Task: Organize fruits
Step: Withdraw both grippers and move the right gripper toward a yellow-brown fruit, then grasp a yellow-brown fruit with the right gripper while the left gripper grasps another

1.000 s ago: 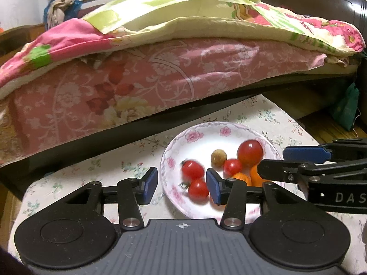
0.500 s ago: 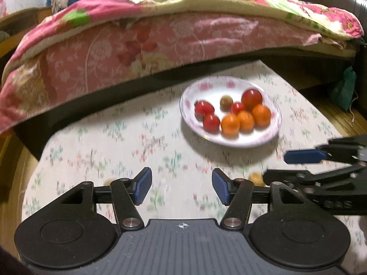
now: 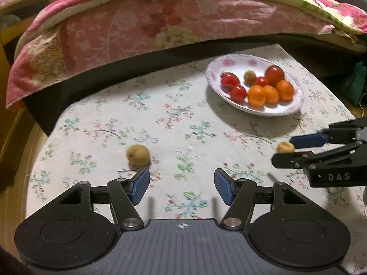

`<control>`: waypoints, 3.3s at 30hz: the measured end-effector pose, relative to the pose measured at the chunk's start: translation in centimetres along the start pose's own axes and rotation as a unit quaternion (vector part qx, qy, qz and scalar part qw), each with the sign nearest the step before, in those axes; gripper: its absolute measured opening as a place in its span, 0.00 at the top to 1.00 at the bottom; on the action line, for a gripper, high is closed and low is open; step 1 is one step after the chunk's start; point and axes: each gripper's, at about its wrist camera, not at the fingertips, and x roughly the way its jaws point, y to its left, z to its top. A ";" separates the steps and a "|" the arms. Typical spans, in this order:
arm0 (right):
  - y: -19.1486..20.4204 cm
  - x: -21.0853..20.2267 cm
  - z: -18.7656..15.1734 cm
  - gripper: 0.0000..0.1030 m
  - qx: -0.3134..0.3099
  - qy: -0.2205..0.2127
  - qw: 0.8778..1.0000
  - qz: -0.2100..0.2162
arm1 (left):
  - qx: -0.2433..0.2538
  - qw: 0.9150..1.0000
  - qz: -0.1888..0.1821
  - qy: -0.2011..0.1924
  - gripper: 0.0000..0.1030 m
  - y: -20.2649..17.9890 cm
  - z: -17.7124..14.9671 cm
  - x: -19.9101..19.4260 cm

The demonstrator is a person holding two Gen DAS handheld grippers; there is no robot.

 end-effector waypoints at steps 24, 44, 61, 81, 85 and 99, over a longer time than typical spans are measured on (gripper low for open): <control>0.0 -0.2 -0.2 0.78 -0.005 0.007 1.000 -0.004 | 0.009 0.999 0.026 0.019 0.64 0.6 1.1 4.1; -0.1 0.1 -0.7 0.79 -0.003 0.012 1.000 0.010 | 0.057 0.997 -0.031 0.028 0.59 -3.9 -0.2 3.1; 0.5 0.2 -0.8 0.36 0.001 0.017 0.999 0.046 | 0.045 0.998 -0.009 0.032 0.33 -3.5 0.0 3.4; 0.5 -0.1 -0.6 0.48 0.006 0.024 0.999 0.027 | 0.051 0.998 0.005 0.038 0.17 -3.2 0.0 3.5; 0.5 -0.2 -0.4 0.50 0.006 0.018 0.999 0.030 | 0.049 0.998 0.006 0.038 0.15 -3.2 0.0 3.5; 0.6 0.5 -0.3 0.57 -0.007 0.017 1.000 0.013 | 0.054 0.998 -0.001 0.018 0.23 -3.4 -0.5 3.0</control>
